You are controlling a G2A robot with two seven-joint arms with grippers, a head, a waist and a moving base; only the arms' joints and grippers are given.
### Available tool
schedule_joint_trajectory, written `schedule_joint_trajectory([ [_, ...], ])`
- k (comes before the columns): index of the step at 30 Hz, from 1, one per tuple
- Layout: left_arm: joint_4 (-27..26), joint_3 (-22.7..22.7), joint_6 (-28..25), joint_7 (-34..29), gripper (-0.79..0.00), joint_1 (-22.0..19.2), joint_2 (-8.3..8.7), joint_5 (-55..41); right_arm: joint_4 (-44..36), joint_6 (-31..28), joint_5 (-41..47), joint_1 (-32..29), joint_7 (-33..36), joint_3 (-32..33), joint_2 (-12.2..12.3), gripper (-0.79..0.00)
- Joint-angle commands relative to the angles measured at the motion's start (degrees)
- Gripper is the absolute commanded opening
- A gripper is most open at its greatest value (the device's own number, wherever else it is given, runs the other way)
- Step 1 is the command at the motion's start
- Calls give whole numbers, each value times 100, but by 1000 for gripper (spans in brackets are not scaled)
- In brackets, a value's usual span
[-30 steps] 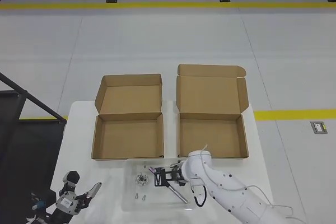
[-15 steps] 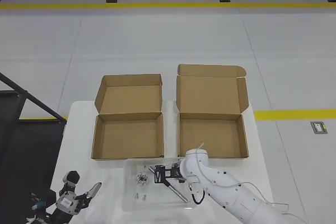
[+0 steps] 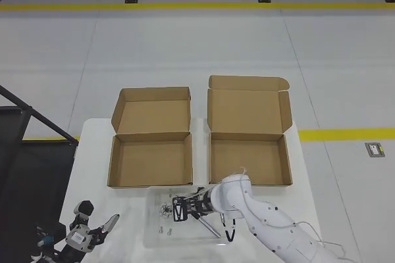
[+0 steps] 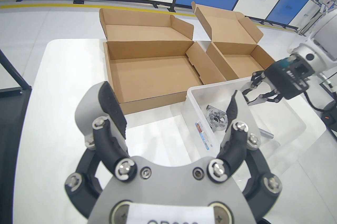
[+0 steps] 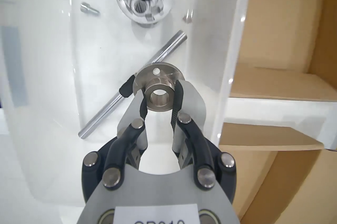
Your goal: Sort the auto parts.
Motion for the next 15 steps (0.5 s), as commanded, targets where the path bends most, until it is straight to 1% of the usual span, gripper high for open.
schedule_joint_trajectory([
  [1,0,0,0,0,0,0,0,0,-604,-116,-65,-253,-112,316,127,-785],
  [3,0,0,0,0,0,0,0,0,-1114,-143,-119,-502,-342,665,241,-785],
  [6,0,0,0,0,0,0,0,0,-1587,-113,-270,-800,-601,1023,353,-785],
  [15,0,0,0,0,0,0,0,0,-1584,-56,-256,-821,-629,1029,352,-785],
])
